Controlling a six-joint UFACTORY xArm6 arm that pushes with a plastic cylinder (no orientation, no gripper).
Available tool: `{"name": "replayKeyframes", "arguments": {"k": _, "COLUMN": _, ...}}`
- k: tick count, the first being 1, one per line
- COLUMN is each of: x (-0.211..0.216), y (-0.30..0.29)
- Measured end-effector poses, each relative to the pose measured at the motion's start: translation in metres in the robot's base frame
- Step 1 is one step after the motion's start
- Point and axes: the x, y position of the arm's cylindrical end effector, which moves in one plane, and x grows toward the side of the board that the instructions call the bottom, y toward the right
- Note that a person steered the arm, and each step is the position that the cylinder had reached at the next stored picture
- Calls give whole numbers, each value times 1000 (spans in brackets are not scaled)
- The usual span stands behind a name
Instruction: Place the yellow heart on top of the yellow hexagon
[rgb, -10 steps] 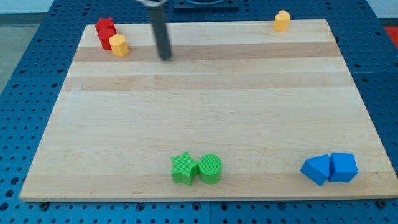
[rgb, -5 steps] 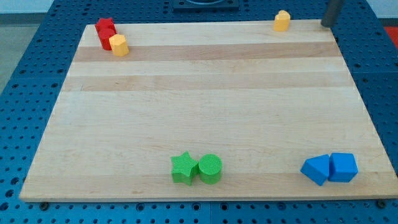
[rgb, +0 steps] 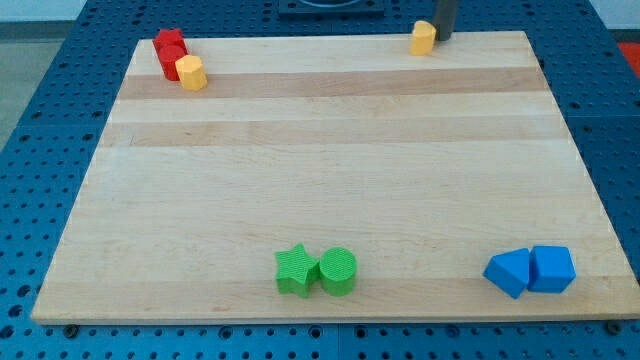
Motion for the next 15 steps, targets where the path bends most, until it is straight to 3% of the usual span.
{"name": "replayKeyframes", "arguments": {"k": 1, "x": 24, "y": -19}}
{"name": "replayKeyframes", "arguments": {"k": 4, "x": 18, "y": -99}}
{"name": "replayKeyframes", "arguments": {"k": 7, "x": 83, "y": -122}}
{"name": "replayKeyframes", "arguments": {"k": 15, "x": 23, "y": -195}}
